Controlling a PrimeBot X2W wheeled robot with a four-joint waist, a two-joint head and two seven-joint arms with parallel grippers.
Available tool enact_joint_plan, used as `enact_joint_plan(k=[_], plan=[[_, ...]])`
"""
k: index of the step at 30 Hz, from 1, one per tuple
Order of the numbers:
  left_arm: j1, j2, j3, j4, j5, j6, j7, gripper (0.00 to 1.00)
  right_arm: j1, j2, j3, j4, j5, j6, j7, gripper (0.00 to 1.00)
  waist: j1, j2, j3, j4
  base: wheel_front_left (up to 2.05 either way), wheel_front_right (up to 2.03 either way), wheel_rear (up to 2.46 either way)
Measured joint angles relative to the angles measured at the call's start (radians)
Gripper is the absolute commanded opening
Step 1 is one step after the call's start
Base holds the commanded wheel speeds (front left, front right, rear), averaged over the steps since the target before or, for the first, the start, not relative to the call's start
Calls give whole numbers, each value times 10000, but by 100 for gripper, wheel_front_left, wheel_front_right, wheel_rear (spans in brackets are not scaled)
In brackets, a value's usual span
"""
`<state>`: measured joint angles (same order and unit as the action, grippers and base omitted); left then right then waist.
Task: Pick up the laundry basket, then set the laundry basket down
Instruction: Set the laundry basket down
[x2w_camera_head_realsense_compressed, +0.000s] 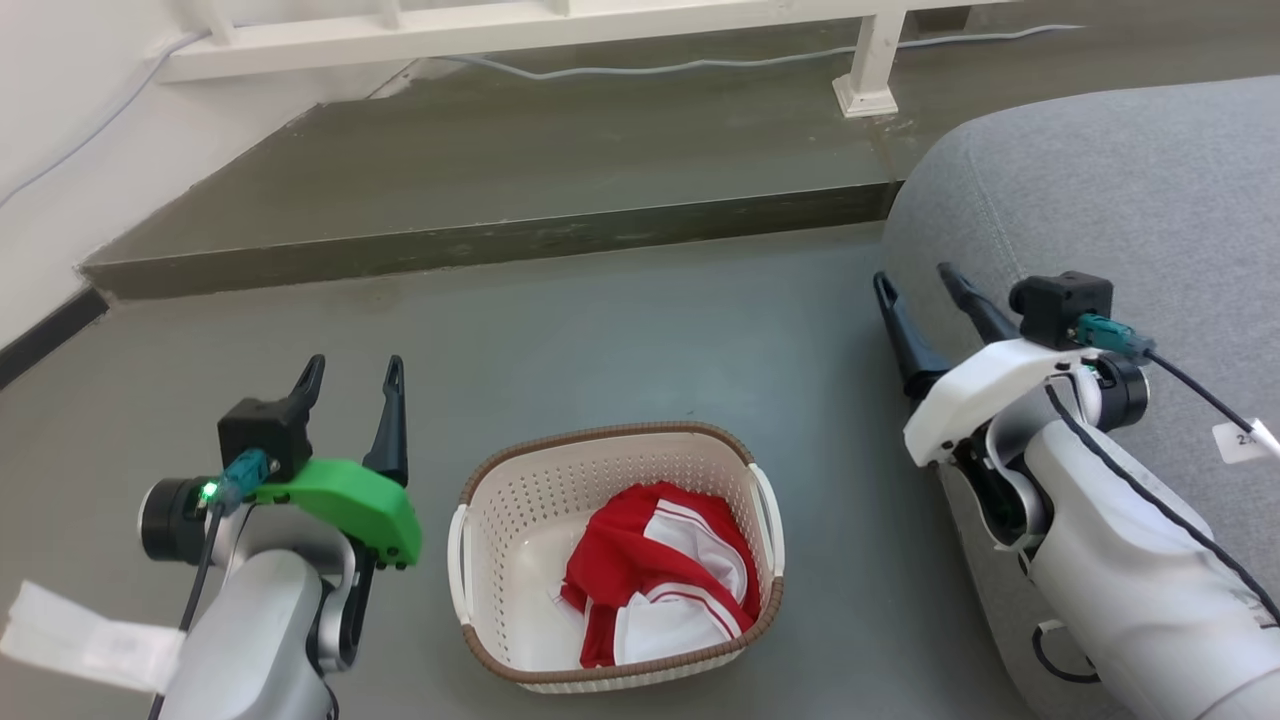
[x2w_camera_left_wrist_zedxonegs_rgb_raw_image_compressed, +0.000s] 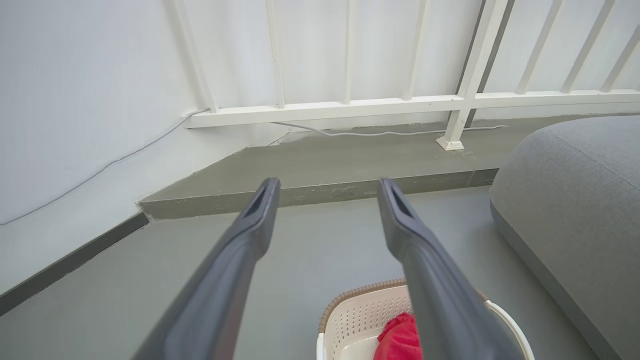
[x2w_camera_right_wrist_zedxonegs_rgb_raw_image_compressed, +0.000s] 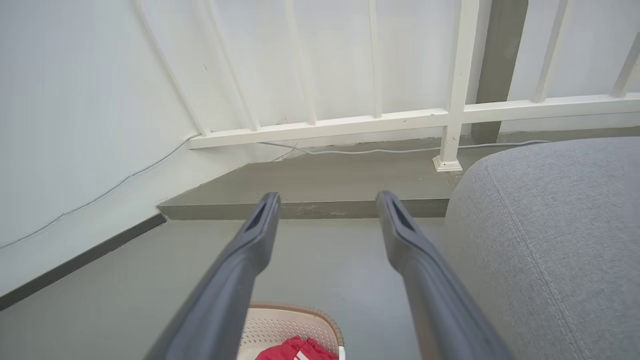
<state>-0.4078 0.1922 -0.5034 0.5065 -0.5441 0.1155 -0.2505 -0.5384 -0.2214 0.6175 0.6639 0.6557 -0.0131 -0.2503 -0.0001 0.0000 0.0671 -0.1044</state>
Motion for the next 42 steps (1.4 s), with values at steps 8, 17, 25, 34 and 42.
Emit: enact_joint_plan(k=[8, 17, 25, 34, 42], plan=[[1076, 171, 556, -1183, 537, 48, -12, 100, 758, -105, -420, -957, -602, -504, 0, 100, 0, 0, -107, -24, 0, 0, 0], [2480, 150, 1649, -2144, 1308, 84, -12, 100, 1769, -293, -786, -1793, -1120, -694, -2, 100, 0, 0, -261, -36, 0, 0, 0], [3629, -167, 2044, -2918, 1960, 84, -12, 100, 2550, -322, -947, -2479, -1538, -859, -2, 100, 0, 0, -332, -39, 0, 0, 0], [4618, -537, 2188, -3549, 2324, 84, -12, 100, 3370, -224, -1118, -3116, -1728, -957, -2, 100, 0, 0, -485, -47, 0, 0, 0], [5306, -803, 2339, -3885, 2638, 84, -12, 100, 4043, -84, -1356, -3432, -1818, -1028, -2, 100, 0, 0, -539, -4, 0, 0, 0]])
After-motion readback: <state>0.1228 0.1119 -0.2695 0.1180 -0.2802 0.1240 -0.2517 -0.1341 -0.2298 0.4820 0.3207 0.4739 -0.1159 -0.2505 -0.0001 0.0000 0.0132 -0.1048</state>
